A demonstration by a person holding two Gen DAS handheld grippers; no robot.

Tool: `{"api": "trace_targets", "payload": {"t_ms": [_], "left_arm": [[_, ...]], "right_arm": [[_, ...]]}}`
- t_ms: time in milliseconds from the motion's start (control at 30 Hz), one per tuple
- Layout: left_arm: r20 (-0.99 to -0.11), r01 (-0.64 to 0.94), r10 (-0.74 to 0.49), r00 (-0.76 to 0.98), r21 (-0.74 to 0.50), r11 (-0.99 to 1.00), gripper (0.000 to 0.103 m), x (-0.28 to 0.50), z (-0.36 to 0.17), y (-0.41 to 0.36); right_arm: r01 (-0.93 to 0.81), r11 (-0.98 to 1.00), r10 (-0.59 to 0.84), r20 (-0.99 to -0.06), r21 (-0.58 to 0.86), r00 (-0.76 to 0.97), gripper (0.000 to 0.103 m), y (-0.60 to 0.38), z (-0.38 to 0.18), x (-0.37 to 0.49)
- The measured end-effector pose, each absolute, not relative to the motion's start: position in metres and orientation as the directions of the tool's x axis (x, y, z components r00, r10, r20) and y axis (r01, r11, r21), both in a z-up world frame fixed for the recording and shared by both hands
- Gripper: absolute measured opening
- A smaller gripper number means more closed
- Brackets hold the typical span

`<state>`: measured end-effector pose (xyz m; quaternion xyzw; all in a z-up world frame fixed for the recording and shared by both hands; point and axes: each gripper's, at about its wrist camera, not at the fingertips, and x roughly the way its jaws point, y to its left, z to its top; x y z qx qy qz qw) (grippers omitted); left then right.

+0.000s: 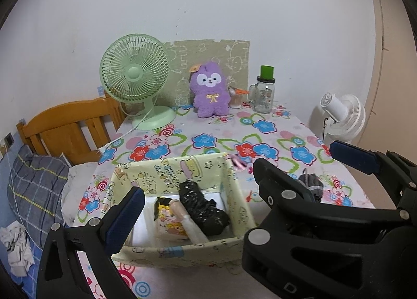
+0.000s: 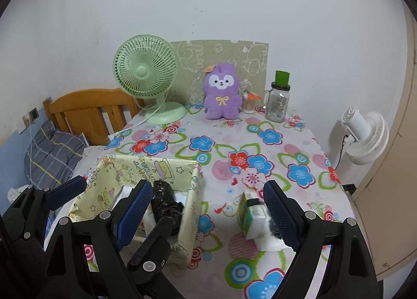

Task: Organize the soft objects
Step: 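Withdraw both open grippers up out of the fabric box, then move the right gripper to the grey gloves while the left gripper approaches the white packet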

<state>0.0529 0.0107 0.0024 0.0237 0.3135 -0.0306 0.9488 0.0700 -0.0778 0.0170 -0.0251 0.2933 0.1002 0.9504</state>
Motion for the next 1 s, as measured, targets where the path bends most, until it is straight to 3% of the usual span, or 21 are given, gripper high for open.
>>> {"api": "trace_targets", "payload": {"t_ms": [1000], "left_arm": [[-0.557,0.147,-0.092,0.826,0.055,0.988,0.103,0.022,0.010,-0.069]], "right_arm": [[-0.146,0.989,0.126,-0.523,0.003,0.843,0.089,-0.162,0.024,0.035]]}}
